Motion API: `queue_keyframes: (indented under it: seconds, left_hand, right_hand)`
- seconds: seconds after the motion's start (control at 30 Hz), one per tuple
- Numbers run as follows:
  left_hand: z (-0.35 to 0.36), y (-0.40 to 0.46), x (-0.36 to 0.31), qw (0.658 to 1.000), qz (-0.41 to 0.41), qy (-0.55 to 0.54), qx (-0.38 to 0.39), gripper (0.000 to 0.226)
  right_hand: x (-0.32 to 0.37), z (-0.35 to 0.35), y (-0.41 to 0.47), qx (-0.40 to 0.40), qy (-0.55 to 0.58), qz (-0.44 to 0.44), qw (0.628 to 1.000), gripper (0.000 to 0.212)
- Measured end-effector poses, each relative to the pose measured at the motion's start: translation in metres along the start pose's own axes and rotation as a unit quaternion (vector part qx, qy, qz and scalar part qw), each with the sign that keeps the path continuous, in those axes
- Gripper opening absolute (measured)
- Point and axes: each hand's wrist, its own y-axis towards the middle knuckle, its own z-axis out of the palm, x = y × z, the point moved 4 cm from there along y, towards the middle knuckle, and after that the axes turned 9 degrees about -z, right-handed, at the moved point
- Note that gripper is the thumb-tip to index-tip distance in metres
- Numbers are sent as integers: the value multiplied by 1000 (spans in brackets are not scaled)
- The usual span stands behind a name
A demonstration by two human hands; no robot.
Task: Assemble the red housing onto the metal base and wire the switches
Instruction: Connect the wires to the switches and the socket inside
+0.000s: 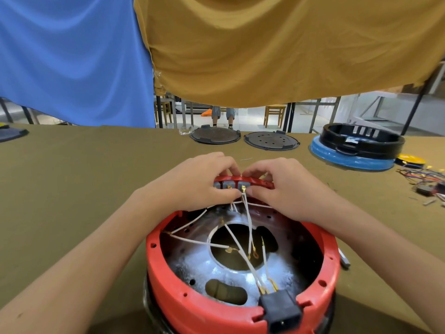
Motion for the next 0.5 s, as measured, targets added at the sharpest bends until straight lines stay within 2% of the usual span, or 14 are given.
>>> queue_keyframes:
  seconds: [0.17, 0.33, 0.5]
  left_hand:
    - [0, 1, -1, 1000, -8, 2, 2, 37]
    - [3, 2, 1, 1000, -9, -9, 10, 47]
    - [6, 4, 5, 997, -8, -62, 44, 32]
  right_hand:
    - [-2, -1, 2, -20, 2, 5, 1000, 27]
    - [-3, -1, 1, -22, 13, 8, 1000, 32]
    - [-2, -2, 1, -5, 40, 12, 999, 30]
